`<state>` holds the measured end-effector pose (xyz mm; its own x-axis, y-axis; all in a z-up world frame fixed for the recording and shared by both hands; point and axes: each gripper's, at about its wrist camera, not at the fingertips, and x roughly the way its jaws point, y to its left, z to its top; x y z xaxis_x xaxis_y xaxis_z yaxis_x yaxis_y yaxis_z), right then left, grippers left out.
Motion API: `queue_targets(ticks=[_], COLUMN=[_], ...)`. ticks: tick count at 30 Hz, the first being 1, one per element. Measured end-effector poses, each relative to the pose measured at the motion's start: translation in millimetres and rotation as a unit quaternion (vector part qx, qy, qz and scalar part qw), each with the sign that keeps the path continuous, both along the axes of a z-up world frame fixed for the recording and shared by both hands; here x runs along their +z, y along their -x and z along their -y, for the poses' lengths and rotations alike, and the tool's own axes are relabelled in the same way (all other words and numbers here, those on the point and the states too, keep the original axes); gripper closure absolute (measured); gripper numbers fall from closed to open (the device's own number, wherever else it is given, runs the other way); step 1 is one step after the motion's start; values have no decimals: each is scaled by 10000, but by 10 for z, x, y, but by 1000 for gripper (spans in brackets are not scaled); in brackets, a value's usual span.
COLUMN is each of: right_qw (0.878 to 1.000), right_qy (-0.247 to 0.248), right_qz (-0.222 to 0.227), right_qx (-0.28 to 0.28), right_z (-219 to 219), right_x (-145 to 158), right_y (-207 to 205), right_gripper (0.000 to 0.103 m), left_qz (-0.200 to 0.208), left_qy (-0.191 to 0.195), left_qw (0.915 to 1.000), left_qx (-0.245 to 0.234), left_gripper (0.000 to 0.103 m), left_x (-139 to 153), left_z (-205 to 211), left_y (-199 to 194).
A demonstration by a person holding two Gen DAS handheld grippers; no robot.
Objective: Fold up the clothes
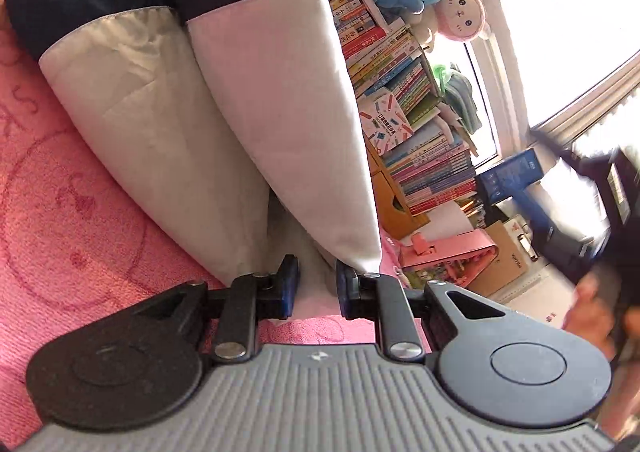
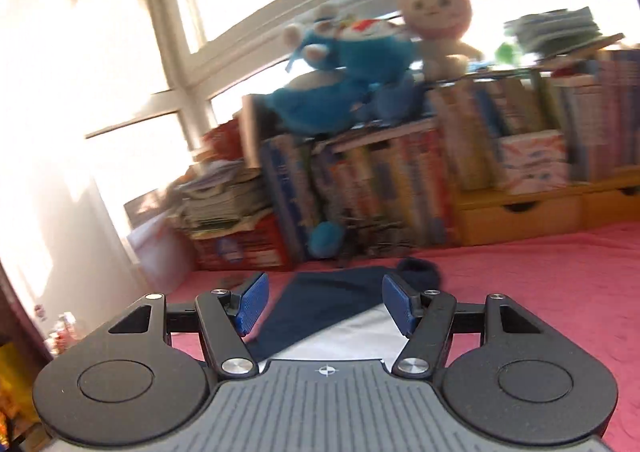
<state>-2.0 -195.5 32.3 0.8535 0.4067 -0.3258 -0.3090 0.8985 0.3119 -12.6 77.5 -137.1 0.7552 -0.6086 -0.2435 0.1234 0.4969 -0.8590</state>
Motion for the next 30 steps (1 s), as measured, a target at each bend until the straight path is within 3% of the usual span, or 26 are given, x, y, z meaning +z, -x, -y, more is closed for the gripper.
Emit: queue_targets(ticks=[3, 4, 6, 7, 11, 13, 19, 20, 21, 23, 24, 30], right_qw=[9921, 9893, 9870, 9871, 9883, 9872, 9861, 9843, 9822, 9791, 9780, 9749], right_qy=[524, 607, 683, 713, 1019, 1119, 796, 921, 1045, 1239, 1317, 1906], right_qz=[-380, -555, -823, -895, -954, -986, -990, -964, -938, -904, -887, -284], right_qx=[-1072, -1205, -1200, -1119, -621, -557, -1069, -1156, -1244, -1335, -1352, -1117], right_z=[233, 223, 50, -58, -576, -775, -940, -983, -1026, -1089, -1111, -1225], right_x=[-587, -754, -1059, -1154, -1248, -1287, -1328, -1340, -1351, -1363, -1368, -1362], right_y=[412, 501, 635, 677, 645, 587, 386, 355, 325, 286, 275, 403], right_gripper=[39, 39, 39, 39, 36, 36, 37, 37, 42, 49, 58, 81], left_qz=[-10, 5, 94, 163, 411, 383, 159, 80, 28, -51, -25, 311], left_qy=[160, 141, -13, -67, 188, 116, -216, -331, -464, -712, -775, -1075], left_qw=[9999, 9999, 9999, 9997, 9983, 9976, 9919, 9903, 9881, 9832, 9812, 9695], left_qx=[-7, 17, 96, 156, 364, 571, 1238, 1348, 1465, 1680, 1766, 2180], left_gripper=[72, 69, 48, 43, 31, 31, 28, 35, 57, 82, 88, 90], left_x=[22, 43, 117, 168, 323, 376, 482, 485, 485, 486, 486, 529], left_z=[-148, -186, -250, -286, -454, -521, -534, -536, -550, -585, -610, -837], left_y=[78, 111, 185, 221, 280, 229, -106, -151, -183, -234, -234, -112])
